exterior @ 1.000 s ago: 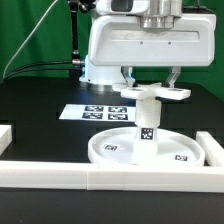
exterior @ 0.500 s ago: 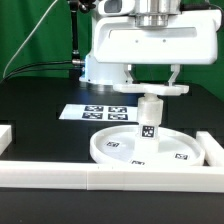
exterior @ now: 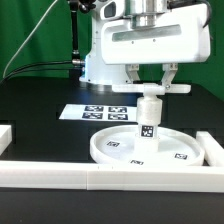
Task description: Assemble round table
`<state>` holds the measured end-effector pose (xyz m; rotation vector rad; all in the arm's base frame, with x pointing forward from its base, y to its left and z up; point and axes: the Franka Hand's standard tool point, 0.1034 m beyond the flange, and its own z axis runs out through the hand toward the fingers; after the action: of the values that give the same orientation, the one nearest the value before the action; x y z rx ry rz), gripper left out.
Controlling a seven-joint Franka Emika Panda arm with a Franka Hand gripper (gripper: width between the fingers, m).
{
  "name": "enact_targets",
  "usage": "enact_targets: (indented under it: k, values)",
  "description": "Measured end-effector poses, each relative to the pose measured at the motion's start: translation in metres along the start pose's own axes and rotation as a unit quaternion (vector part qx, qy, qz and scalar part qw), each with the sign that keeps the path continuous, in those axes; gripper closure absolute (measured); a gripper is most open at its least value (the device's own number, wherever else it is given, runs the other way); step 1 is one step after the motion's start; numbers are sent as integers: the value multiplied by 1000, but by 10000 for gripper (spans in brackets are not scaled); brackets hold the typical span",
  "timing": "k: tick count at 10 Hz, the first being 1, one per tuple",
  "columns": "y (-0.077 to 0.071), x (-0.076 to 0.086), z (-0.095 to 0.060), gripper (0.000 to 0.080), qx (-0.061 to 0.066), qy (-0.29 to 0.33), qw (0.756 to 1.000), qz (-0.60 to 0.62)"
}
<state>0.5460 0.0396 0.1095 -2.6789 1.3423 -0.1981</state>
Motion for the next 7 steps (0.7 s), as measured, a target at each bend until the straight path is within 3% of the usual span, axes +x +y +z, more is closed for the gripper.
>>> enact_targets:
  k: [7]
  values:
    - [1,1,0,354,13,-15,977,213]
